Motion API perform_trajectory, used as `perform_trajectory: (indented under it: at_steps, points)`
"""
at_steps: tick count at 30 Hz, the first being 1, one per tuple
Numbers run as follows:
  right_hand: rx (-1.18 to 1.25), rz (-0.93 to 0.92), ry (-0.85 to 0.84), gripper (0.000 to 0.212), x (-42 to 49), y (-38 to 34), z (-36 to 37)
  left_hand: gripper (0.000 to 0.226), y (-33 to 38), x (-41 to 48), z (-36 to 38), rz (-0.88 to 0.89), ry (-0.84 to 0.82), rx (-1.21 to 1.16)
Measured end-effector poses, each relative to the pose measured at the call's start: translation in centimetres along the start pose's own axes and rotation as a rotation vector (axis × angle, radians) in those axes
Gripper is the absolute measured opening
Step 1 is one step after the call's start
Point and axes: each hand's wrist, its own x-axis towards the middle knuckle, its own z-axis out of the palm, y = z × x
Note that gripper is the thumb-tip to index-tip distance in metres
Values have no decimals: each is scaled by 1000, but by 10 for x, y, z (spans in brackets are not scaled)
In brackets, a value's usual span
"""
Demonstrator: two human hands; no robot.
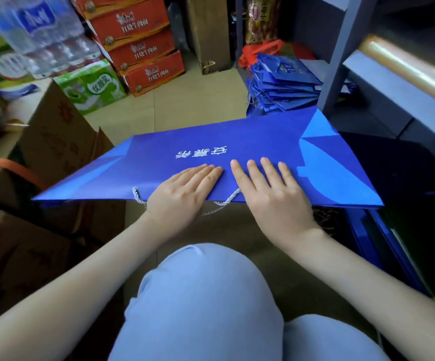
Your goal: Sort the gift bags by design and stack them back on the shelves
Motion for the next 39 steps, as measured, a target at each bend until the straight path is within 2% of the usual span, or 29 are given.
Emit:
perform_trajectory:
  at_steps: [6,11,14,19,26,36,39]
  points:
    - [17,32,-45,46,7,-1,-26,46,-3,4,-9,27,71,-43]
    - [-70,64,12,42,1,3,-52,58,10,15,-20,44,128,-149]
    - [-117,101,-38,41,-7,16,-51,57,18,30,-10,80,123,-190]
    - [-151,208,-202,43,-45,40,-53,41,43,63,20,286,170,-231]
    - [-166,485,-380,46,-109,63,-70,31,108,94,50,541,199,-396]
    - [-208,710,-396,61,-186,82,-110,30,180,122,26,973,319,-392]
    - [-216,741,-422,64,-199,83,-111,28,190,121,30,1008,335,-385]
